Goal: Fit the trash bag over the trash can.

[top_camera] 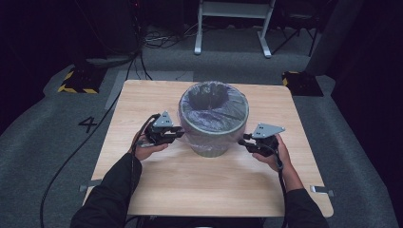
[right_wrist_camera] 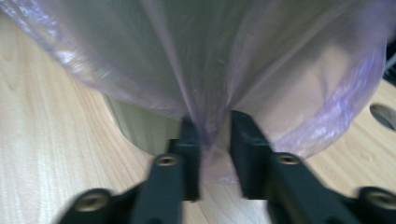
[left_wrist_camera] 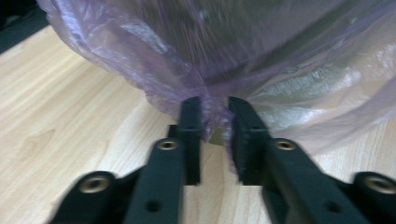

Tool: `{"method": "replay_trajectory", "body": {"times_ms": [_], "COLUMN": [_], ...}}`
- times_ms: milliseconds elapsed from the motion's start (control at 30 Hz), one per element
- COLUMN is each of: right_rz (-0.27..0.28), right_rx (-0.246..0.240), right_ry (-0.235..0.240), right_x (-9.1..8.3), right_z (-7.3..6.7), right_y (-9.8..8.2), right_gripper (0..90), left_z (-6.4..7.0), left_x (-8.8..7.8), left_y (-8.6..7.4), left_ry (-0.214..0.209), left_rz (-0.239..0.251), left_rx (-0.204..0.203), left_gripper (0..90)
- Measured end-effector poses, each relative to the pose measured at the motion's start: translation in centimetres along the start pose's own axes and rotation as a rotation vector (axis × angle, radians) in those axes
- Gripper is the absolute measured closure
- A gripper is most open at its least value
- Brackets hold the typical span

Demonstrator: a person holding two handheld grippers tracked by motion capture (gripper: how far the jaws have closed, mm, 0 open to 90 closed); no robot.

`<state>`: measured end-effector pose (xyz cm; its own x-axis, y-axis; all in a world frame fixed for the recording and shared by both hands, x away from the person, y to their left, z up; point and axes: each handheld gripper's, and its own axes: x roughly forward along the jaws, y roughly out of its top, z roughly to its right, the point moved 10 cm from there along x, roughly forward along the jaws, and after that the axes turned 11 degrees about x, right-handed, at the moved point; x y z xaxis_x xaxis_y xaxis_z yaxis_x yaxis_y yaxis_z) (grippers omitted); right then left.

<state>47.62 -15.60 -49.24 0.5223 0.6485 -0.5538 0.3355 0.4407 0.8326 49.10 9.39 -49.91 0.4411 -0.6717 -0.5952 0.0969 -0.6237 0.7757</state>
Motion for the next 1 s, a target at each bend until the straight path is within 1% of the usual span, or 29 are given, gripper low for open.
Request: {"method": "replay_trajectory", "body": {"times_ms": [67, 133, 233, 300, 367, 500, 567, 600, 633, 700, 733, 767, 800, 833, 867, 900, 933, 1000], "right_rz": [0.0, -0.008, -0.039, -0.069, -0.106, -0.187, -0.231, -0.236, -0.234, -0.216, -0.205, -0.196, -0.186, -0.181, -0.173, -0.166, -0.156, -0.132], "right_rx": [0.006, 0.02, 0.019, 0.03, 0.043, 0.069, 0.064, 0.074, 0.085, 0.109, 0.124, 0.132, 0.146, 0.149, 0.151, 0.16, 0.181, 0.198], "right_ry": [0.001, 0.002, -0.004, -0.002, 0.005, -0.005, -0.029, -0.029, -0.028, -0.033, -0.026, -0.024, -0.023, -0.02, -0.017, -0.021, -0.03, -0.015], "right_x": [0.2, 0.4, 0.7, 0.9, 1.1, 2.1, 2.7, 2.9, 2.9, 2.8, 2.6, 2.5, 2.3, 2.2, 2.0, 1.9, 1.7, 1.2], "right_z": [0.1, 0.3, 0.4, 0.5, 0.6, 1.1, 1.5, 1.7, 1.8, 2.2, 2.3, 2.4, 2.5, 2.5, 2.5, 2.6, 2.8, 2.8], "right_y": [-0.4, -0.7, -1.2, -1.8, -2.4, -4.0, -4.9, -5.1, -5.2, -5.2, -5.2, -5.2, -5.2, -5.2, -5.3, -5.4, -5.4, -5.4], "right_gripper": [89.9, 90.0, 90.0, 90.0, 90.0, 90.0, 90.0, 90.0, 90.0, 90.0, 90.0, 90.0, 88.0, 86.9, 83.5, 73.2, 65.5, 53.1], "left_z": [0.0, -0.1, -0.2, -0.1, -0.1, 0.1, 0.0, -0.1, -0.2, -0.3, -0.4, -0.3, -0.1, 0.3, 0.7, 1.0, 1.5, 2.2], "left_x": [0.2, 0.2, 0.3, 0.6, 0.9, 1.9, 2.2, 2.3, 2.2, 1.7, 1.3, 0.8, 0.4, 0.0, -0.4, -0.8, -1.2, -1.9], "left_y": [-0.2, -0.3, -0.7, -1.2, -1.7, -2.9, -3.5, -3.7, -3.8, -4.0, -4.0, -3.9, -3.9, -4.0, -4.2, -4.5, -4.9, -5.6], "left_ry": [0.0, -0.003, 0.005, 0.005, 0.003, 0.001, 0.018, 0.027, 0.037, 0.034, 0.048, 0.067, 0.061, 0.048, 0.046, 0.045, 0.042, 0.042], "left_rz": [0.002, 0.011, -0.012, -0.029, -0.046, -0.084, -0.105, -0.105, -0.101, -0.087, -0.078, -0.057, -0.041, -0.025, -0.024, -0.025, -0.026, -0.048], "left_rx": [0.001, -0.004, 0.0, 0.002, -0.005, -0.017, -0.022, -0.031, -0.043, -0.079, -0.098, -0.114, -0.115, -0.125, -0.133, -0.134, -0.145, -0.151], "left_gripper": [85.5, 88.8, 89.5, 89.6, 89.6, 89.6, 89.3, 87.7, 82.6, 68.8, 57.9, 46.2, 38.0, 33.6, 26.8, 19.8, 17.0, 16.3]}}
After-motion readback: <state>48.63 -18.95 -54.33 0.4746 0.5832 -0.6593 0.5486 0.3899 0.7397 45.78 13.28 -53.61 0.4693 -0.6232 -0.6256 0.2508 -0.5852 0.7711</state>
